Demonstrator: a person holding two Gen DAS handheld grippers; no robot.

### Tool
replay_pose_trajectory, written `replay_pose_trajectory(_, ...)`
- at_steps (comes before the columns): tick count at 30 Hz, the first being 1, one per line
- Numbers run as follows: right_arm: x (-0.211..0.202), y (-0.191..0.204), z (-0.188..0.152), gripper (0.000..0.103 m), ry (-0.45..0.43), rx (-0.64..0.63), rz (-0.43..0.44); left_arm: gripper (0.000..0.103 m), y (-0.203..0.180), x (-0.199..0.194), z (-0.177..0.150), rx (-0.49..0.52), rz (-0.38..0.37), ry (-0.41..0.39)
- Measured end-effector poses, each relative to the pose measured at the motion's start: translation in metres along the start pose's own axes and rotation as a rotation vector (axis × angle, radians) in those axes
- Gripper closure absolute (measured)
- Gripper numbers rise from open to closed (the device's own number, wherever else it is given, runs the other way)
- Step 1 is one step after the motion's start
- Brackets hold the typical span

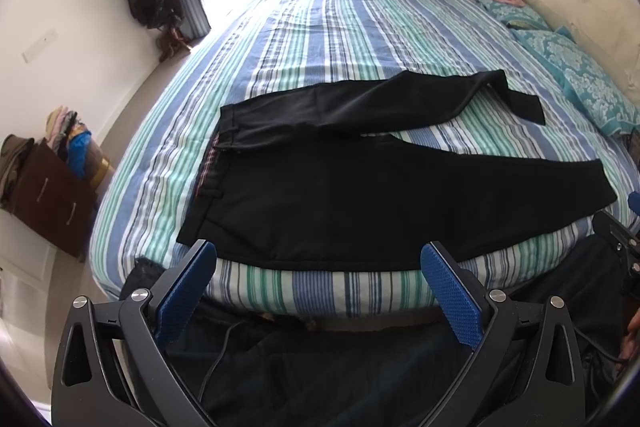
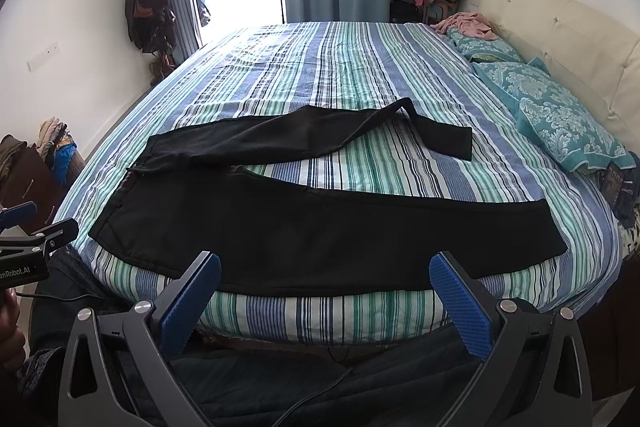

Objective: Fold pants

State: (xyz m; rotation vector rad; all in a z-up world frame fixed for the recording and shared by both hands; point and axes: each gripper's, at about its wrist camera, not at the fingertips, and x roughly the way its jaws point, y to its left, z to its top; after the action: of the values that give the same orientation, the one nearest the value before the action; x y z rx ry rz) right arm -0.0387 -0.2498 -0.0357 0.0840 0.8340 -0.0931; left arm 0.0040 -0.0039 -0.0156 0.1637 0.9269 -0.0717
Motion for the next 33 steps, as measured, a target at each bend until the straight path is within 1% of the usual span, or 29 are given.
replay_pose_trajectory(5,-0.002,0.000,-0.001,0.000,-0.005,0.000,0.002,0.001,0.001,-0.001,0.001,-0.001,-0.009,0.004)
replay_pose_trajectory(9,-0.007,0.000,0.000,0.000,-0.017,0.003,0.004,0.001,0.003,-0.002,0.002,-0.008,-0.046,0.011)
replay_pose_trajectory(14,-0.027,0.001,-0.001,0.000,-0.077,-0.007,-0.013,0.001,-0.003,-0.007,-0.001,0.003,-0.084,0.018)
replay_pose_trajectory(18,-0.041,0.002,-0.008,0.000,-0.098,-0.010,-0.016,0.001,-0.006,-0.014,-0.002,0.007,-0.146,0.021)
replay_pose_trajectory(20,-0.047,0.001,-0.012,0.000,-0.119,-0.008,-0.014,0.001,-0.007,-0.020,-0.001,0.010,-0.148,0.006)
replay_pose_trajectory(22,-0.049,-0.002,-0.013,0.000,-0.104,0.002,-0.009,0.001,-0.003,-0.024,0.001,-0.010,-0.151,-0.004)
replay_pose_trajectory(23,-0.052,-0.003,-0.012,0.000,-0.113,0.001,0.003,0.001,-0.001,-0.026,0.004,-0.018,-0.150,-0.003)
replay_pose_trajectory(25,-0.066,-0.007,-0.012,0.000,-0.179,-0.012,0.002,0.001,0.001,-0.037,0.007,-0.019,-0.142,-0.052)
replay_pose_trajectory(27,-0.082,-0.009,-0.008,0.000,-0.261,-0.032,-0.022,0.001,0.002,-0.045,0.010,-0.007,-0.114,-0.104)
replay_pose_trajectory(29,-0.100,-0.011,-0.005,0.000,-0.374,-0.058,-0.042,0.001,-0.001,-0.047,0.017,0.014,-0.110,-0.128)
replay_pose_trajectory(31,-0.108,-0.011,-0.001,0.000,-0.469,-0.090,-0.031,0.001,-0.006,-0.043,0.025,0.027,-0.125,-0.145)
replay_pose_trajectory(32,-0.103,-0.012,0.001,0.000,-0.478,-0.094,-0.004,0.001,-0.010,-0.038,0.030,0.031,-0.130,-0.148)
replay_pose_trajectory(33,-0.088,-0.013,0.004,0.000,-0.440,-0.082,0.025,0.001,-0.014,-0.032,0.035,0.034,-0.132,-0.144)
